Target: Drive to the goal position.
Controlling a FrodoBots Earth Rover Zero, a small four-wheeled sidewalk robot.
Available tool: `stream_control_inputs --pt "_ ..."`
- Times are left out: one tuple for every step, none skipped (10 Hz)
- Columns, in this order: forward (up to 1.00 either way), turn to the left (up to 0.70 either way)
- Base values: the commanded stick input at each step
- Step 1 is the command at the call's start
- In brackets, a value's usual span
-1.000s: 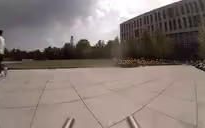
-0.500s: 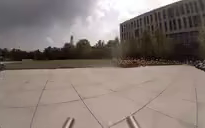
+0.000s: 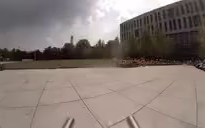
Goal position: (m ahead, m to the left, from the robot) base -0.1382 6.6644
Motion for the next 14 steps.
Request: stream_control_inputs --pt "0.04 0.00" --pt "0.04 0.00" --pt "0.04 0.00" --pt "0.04 0.00" --pt "0.04 0.00" --pt "0.03 0.00" --pt "0.02 0.00" --pt "0.00 0.00" --pt "0.00 0.00" --pt "0.00 0.00" --pt "0.01 0.00" --pt "0.03 0.00" --pt "0.04 0.00" --pt "0.01 0.00"
